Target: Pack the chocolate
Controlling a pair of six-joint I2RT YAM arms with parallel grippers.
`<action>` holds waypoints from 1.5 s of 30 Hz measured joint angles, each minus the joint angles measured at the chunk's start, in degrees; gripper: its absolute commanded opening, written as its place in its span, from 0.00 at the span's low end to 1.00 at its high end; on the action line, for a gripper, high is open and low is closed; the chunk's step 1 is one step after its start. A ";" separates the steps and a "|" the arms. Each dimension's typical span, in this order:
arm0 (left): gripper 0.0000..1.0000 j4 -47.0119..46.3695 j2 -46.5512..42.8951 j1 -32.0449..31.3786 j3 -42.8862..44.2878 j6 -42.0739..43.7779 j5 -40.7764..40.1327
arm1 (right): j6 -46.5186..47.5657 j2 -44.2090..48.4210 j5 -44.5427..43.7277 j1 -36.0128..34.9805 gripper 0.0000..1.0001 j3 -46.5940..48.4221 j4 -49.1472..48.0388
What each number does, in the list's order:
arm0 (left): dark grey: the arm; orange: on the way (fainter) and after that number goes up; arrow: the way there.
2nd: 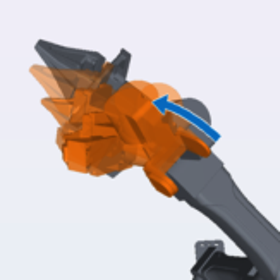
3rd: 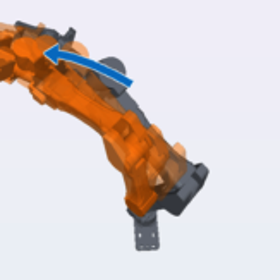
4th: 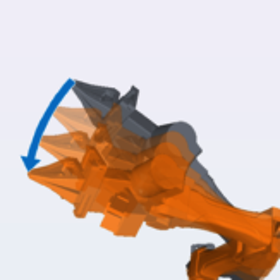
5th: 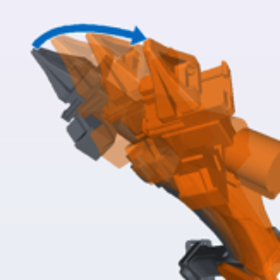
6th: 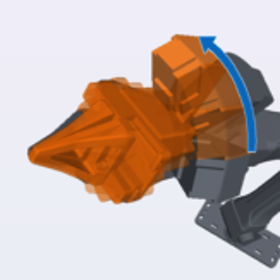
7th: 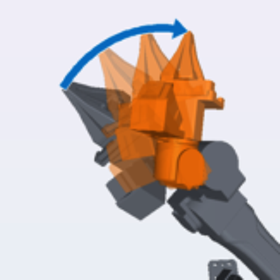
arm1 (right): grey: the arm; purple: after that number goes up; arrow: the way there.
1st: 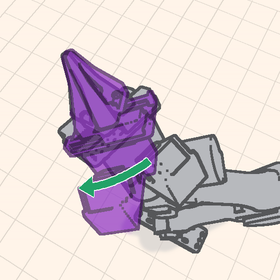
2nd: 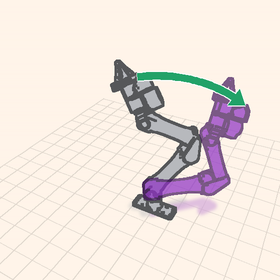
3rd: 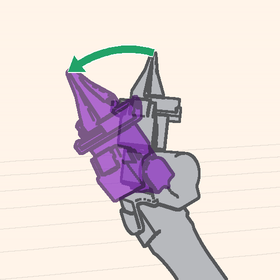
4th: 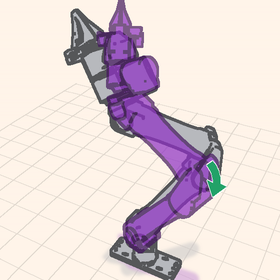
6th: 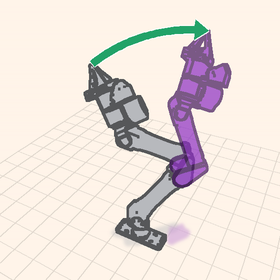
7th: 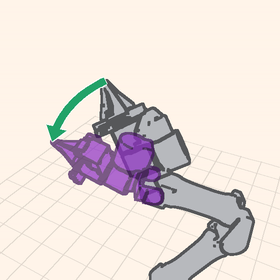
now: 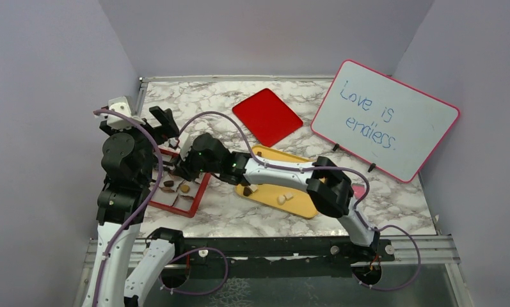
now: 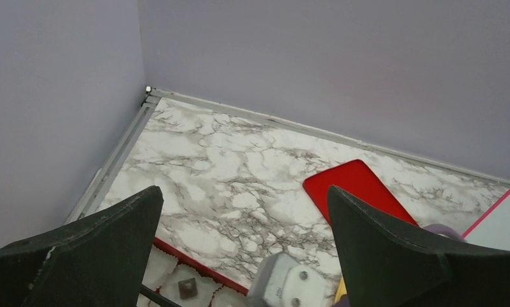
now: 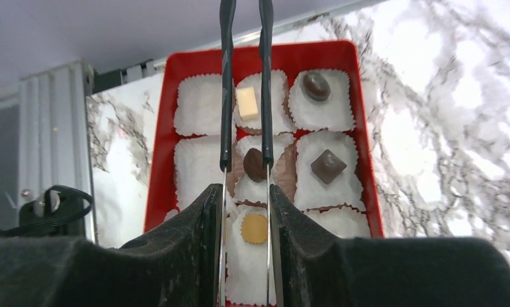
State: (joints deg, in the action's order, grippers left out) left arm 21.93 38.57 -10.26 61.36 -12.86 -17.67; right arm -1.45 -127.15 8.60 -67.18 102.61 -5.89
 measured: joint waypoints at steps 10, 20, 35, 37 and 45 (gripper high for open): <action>0.99 0.24 1.36 0.00 -1.60 -1.51 4.79 | -1.86 13.09 -7.48 0.00 0.34 -11.56 1.68; 0.99 -0.57 4.15 0.00 -3.13 -5.29 19.41 | -8.17 29.75 -20.28 0.00 0.34 -29.57 12.79; 0.99 -5.84 9.64 -0.11 -15.26 -6.58 23.78 | -24.11 55.15 -30.40 0.00 0.34 -44.96 36.06; 0.99 -5.79 11.58 -0.11 -15.58 -6.38 24.41 | -25.83 58.18 -31.01 0.00 0.35 -45.27 39.67; 0.99 -5.77 12.61 -0.11 -15.58 -5.35 25.40 | -33.53 65.85 -32.74 0.00 0.35 -45.70 54.07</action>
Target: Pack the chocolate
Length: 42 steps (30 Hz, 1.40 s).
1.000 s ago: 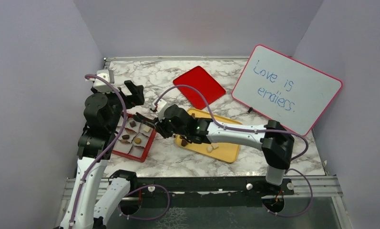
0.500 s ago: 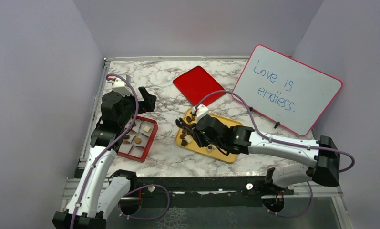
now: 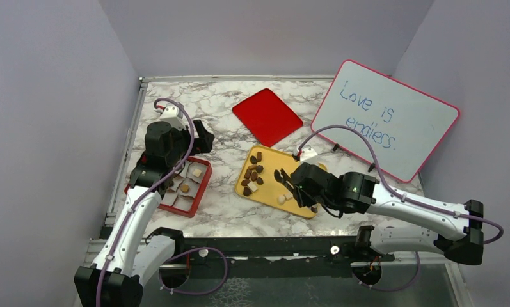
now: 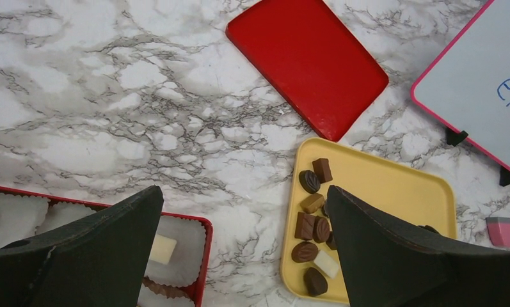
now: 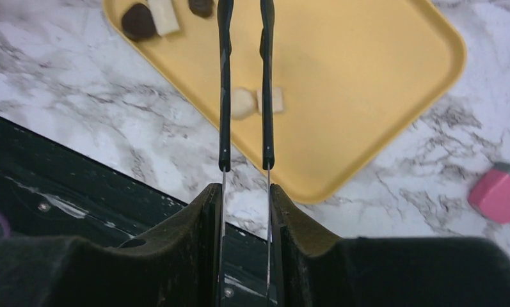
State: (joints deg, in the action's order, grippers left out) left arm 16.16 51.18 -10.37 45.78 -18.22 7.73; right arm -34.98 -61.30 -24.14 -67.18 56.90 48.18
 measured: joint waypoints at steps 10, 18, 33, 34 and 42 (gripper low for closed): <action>0.99 0.00 -2.95 0.00 0.00 1.55 -1.11 | -5.95 -1.75 3.96 0.00 0.37 -0.72 10.19; 0.99 0.02 -3.74 0.00 0.00 2.23 -1.70 | -6.78 -3.34 5.44 0.00 0.38 -0.59 14.99; 0.99 0.94 -6.29 0.00 -0.15 2.93 -2.99 | -3.78 -6.56 7.06 0.00 0.38 0.04 13.79; 0.99 1.11 -6.47 0.00 -0.15 2.99 -3.26 | -3.56 -6.62 7.06 0.00 0.38 0.07 13.66; 0.99 1.97 -6.84 0.00 -0.15 3.06 -4.15 | -2.40 -6.86 7.06 0.00 0.38 1.53 12.46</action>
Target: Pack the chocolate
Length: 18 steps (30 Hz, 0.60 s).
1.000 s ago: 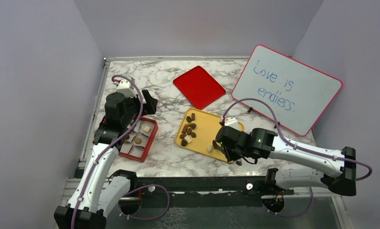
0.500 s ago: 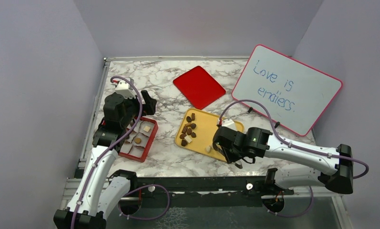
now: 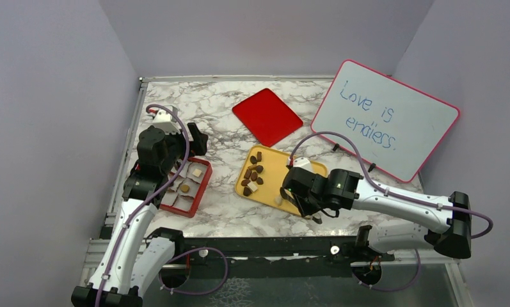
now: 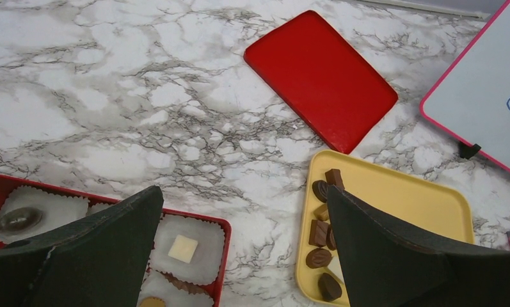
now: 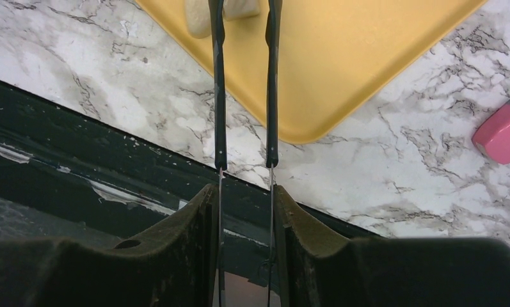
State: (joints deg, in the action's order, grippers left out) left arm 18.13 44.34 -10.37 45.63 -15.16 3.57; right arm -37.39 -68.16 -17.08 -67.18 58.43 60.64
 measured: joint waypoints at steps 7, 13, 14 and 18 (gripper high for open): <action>0.99 0.79 -1.31 0.00 -0.57 -0.02 -0.09 | 0.94 -1.86 0.00 0.00 0.38 -0.02 -1.18; 0.99 1.33 -2.29 0.00 -0.87 -0.02 -0.20 | 0.94 -2.73 0.00 0.00 0.38 -0.39 -1.22; 0.99 1.33 -2.34 0.00 -0.87 -0.02 -0.20 | 0.98 -2.73 0.00 0.00 0.38 -0.44 -1.29; 0.99 1.33 -2.34 0.00 -0.87 -0.02 -0.20 | 1.27 -3.10 0.00 0.00 0.38 -0.59 -1.60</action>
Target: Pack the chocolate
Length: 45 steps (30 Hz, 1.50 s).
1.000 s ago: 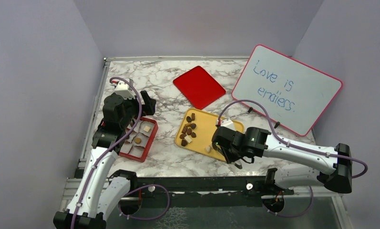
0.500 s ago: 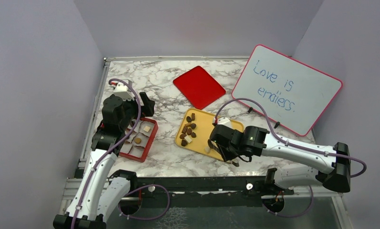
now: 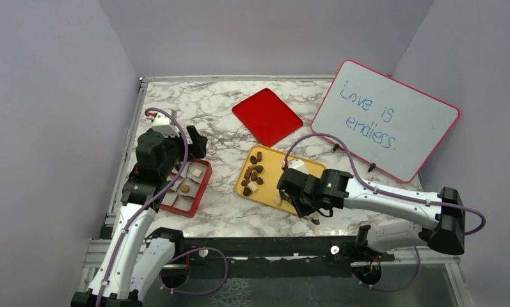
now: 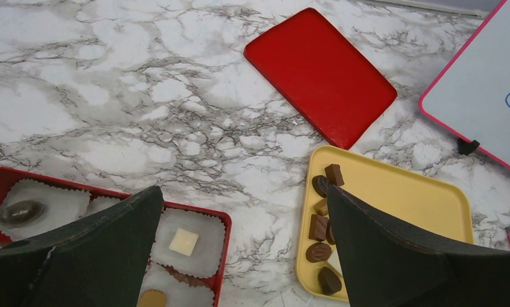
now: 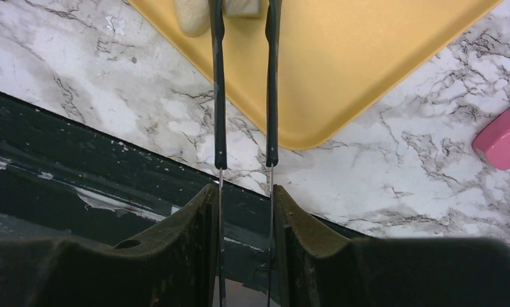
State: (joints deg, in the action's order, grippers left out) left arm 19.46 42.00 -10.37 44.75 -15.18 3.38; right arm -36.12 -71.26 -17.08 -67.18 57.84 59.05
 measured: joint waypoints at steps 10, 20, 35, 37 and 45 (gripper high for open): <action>0.99 0.48 -0.37 0.00 0.24 0.02 -0.11 | 0.22 -2.14 0.02 0.00 0.35 0.00 -0.70; 0.99 1.92 -0.50 0.00 2.29 -0.02 -0.66 | 0.22 -2.84 -0.39 0.00 0.27 0.00 -0.68; 0.99 3.82 -0.85 0.00 5.07 -0.90 -3.04 | 0.22 -0.92 -3.32 0.00 0.27 0.24 -4.68; 0.99 3.87 -0.81 0.00 5.07 -1.40 -3.04 | 0.22 -0.72 -3.50 0.00 0.27 0.24 -5.49; 0.99 3.87 3.52 0.00 5.05 -3.19 -1.92 | 0.33 2.10 -4.81 0.00 0.26 0.24 -9.33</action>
State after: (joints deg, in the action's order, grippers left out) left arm 23.33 45.52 -10.37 49.80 -18.37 1.45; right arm -35.79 -69.17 -21.89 -67.18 58.08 49.71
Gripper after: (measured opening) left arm 0.990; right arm 0.273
